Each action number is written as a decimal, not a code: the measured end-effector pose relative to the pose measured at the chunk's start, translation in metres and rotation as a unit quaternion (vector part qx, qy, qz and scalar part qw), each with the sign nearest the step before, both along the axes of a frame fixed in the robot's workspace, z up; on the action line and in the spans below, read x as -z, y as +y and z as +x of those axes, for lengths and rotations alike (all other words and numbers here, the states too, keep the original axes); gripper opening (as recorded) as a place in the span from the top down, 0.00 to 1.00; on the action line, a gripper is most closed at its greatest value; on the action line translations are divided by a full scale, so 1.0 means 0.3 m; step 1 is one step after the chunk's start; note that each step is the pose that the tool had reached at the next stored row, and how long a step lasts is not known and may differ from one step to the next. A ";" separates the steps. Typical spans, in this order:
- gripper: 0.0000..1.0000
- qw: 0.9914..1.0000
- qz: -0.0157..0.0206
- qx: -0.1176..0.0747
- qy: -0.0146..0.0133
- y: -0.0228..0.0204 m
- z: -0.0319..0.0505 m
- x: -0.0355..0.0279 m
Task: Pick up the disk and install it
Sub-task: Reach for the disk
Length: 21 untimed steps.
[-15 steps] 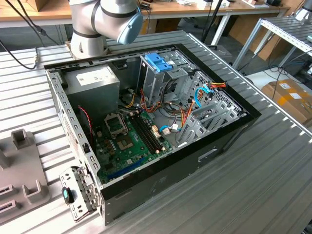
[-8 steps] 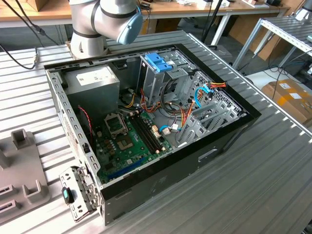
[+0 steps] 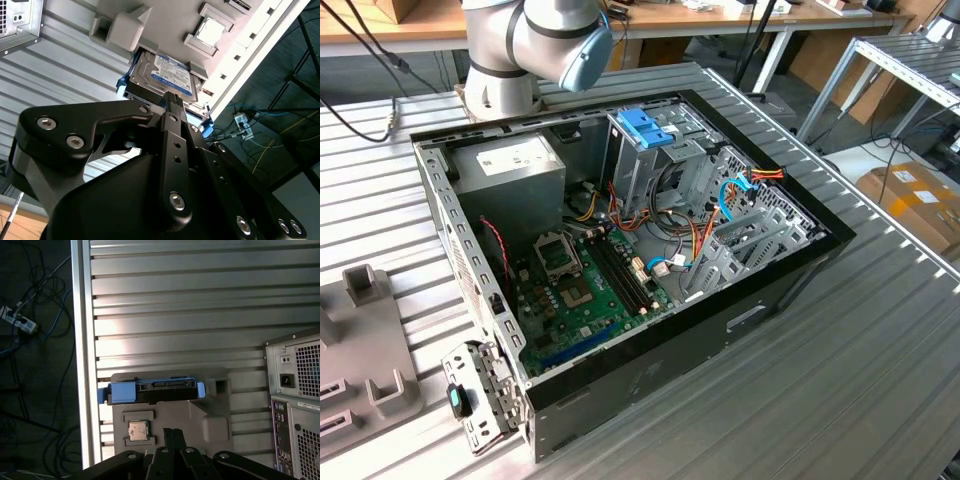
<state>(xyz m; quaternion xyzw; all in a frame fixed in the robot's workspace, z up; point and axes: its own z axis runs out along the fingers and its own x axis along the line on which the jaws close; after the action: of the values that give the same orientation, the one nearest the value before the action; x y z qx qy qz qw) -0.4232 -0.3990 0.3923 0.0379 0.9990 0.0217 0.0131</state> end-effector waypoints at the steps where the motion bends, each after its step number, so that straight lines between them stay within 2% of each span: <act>1: 0.89 1.000 0.000 0.000 0.000 0.000 0.000 0.000; 7: 0.89 1.000 0.000 0.000 0.000 0.002 0.000 0.000; 11: 0.89 1.000 0.000 0.000 0.000 0.019 0.000 0.001; 14: 0.89 1.000 0.000 0.000 0.000 0.046 -0.001 0.002; 15: 0.89 1.000 0.000 0.000 0.000 0.050 -0.002 0.002; 21: 0.89 1.000 0.000 0.000 0.000 0.052 -0.001 0.002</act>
<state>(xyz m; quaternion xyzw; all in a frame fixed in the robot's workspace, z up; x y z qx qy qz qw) -0.4237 -0.3835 0.3917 0.0379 0.9990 0.0216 0.0131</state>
